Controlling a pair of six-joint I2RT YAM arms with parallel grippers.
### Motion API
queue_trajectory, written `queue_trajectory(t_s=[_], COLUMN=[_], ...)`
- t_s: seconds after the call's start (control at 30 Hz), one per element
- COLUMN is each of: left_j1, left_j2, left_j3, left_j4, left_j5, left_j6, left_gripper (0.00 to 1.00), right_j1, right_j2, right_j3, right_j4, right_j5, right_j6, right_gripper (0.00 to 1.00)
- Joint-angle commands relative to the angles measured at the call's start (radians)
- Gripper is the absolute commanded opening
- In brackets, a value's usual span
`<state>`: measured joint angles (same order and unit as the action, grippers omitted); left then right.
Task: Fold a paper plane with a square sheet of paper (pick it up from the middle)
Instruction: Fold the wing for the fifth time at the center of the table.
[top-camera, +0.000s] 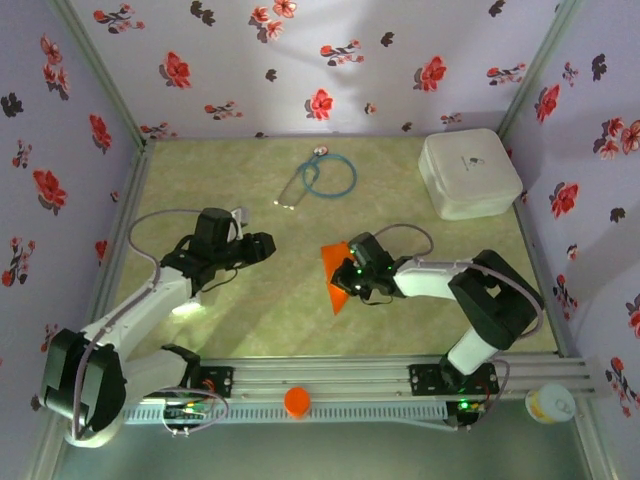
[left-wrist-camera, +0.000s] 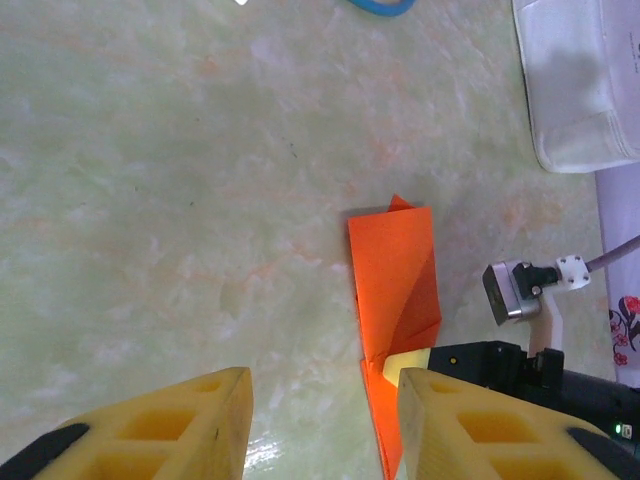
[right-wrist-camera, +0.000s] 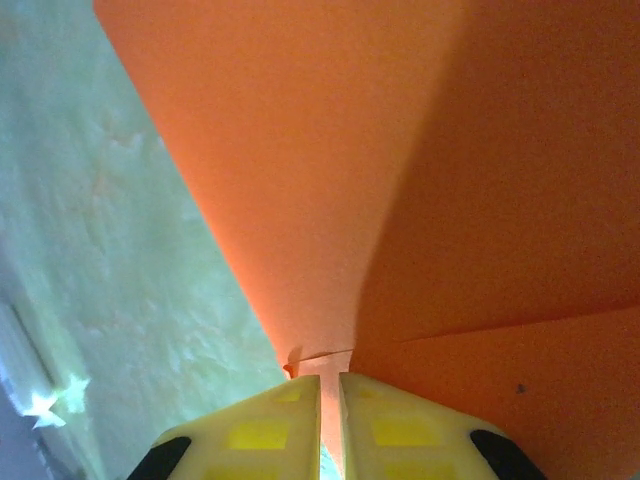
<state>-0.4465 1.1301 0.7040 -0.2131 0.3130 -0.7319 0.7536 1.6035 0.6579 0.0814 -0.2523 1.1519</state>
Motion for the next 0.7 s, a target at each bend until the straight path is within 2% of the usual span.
queue_trajectory(t_s=[0.0, 0.07, 0.13, 0.23, 0.4, 0.5, 0.57, 0.67], left_j1=[0.005, 0.001, 0.002, 0.001, -0.001, -0.003, -0.009, -0.029], left_j2=[-0.031, -0.071, -0.117, -0.132, -0.063, -0.012, 0.030, 0.090], left_j3=[0.063, 0.039, 0.028, 0.001, 0.004, 0.011, 0.024, 0.052], left_j4=[-0.077, -0.065, -0.089, -0.084, -0.031, 0.020, 0.048, 0.064], left_j5=[0.053, 0.060, 0.054, 0.096, 0.133, 0.145, 0.171, 0.179], left_j6=[0.011, 0.017, -0.029, 0.010, -0.007, -0.020, -0.034, -0.034], left_gripper=[0.41, 0.40, 0.39, 0.39, 0.35, 0.33, 0.32, 0.30], right_j1=[0.031, 0.045, 0.059, 0.079, 0.092, 0.100, 0.097, 0.095], right_j2=[0.020, 0.035, 0.036, 0.032, 0.012, -0.031, -0.062, -0.121], right_j3=[-0.006, -0.017, -0.009, -0.008, -0.016, -0.042, -0.057, -0.050], right_j4=[-0.026, 0.045, 0.013, 0.024, 0.057, 0.104, 0.164, 0.138], right_j5=[0.118, 0.125, 0.142, 0.185, 0.185, 0.228, 0.226, 0.249], right_j6=[0.098, 0.112, 0.150, 0.152, 0.194, 0.213, 0.201, 0.162], right_gripper=[0.13, 0.13, 0.13, 0.13, 0.12, 0.13, 0.13, 0.15])
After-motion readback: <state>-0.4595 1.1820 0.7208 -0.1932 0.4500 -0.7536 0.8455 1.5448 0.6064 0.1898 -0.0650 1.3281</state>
